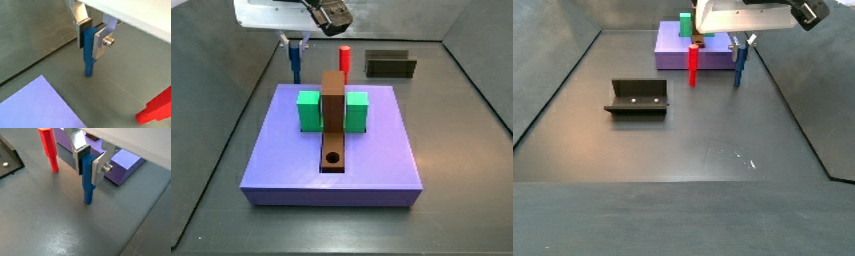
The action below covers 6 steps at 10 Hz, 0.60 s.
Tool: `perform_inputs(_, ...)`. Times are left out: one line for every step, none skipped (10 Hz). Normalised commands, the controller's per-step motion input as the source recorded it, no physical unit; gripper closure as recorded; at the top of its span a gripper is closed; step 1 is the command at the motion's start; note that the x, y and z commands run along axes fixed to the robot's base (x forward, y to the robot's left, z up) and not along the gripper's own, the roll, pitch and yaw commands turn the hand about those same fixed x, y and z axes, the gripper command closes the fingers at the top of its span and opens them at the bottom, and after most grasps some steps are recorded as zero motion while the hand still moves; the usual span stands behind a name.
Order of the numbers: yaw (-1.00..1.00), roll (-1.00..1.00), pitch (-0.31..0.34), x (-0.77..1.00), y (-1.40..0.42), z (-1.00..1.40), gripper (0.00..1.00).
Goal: Pick up the blue object. Move up. Move to above the board. Insert the blue object.
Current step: Pick up the blue object.
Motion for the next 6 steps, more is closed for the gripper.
perform_inputs(0.00, 0.00, 0.000, 0.00, 0.00, 0.00, 1.00)
perform_inputs(0.00, 0.00, 0.000, 0.00, 0.00, 0.00, 1.00)
perform_inputs(0.00, 0.00, 0.000, 0.00, 0.00, 0.00, 1.00)
perform_inputs(0.00, 0.00, 0.000, 0.00, 0.00, 0.00, 1.00)
perform_inputs(0.00, 0.00, 0.000, 0.00, 0.00, 0.00, 1.00)
perform_inputs(0.00, 0.00, 0.000, 0.00, 0.00, 0.00, 1.00)
